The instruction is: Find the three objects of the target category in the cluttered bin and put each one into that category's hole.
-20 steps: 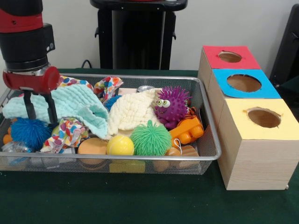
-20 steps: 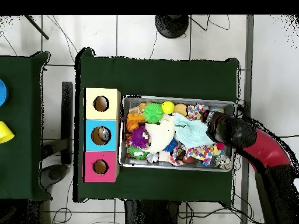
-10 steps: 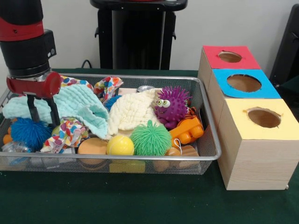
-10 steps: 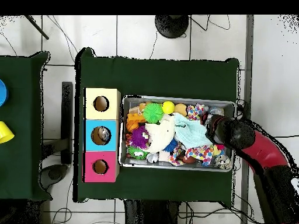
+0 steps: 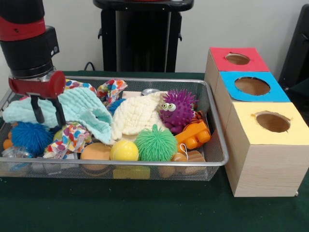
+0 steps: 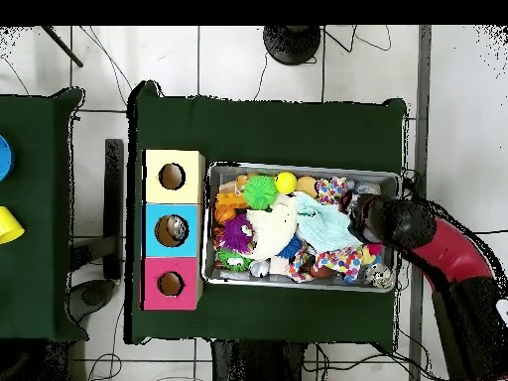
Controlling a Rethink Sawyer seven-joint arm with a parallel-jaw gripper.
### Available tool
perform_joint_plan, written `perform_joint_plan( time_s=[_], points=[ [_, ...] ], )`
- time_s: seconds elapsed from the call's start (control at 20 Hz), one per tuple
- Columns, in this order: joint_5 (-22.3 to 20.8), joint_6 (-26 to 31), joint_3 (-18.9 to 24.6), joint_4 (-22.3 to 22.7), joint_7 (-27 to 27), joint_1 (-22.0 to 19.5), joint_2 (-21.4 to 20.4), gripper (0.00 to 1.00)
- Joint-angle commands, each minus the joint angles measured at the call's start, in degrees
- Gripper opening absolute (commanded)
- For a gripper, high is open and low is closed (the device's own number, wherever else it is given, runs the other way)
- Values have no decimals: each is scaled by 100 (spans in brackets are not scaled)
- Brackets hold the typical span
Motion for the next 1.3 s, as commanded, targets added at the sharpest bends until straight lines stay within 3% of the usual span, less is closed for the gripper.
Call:
perform_joint_plan(
  time_s=[0.05,0.6,0.9,1.3],
  points=[
    [-44,891,-58,-592,117,68,18,100],
    [-210,1290,63,-1078,-236,-43,149,100],
    [-298,1214,57,-1144,-284,-46,249,100],
    [-502,1034,41,-1563,-447,18,754,100]
  ],
)
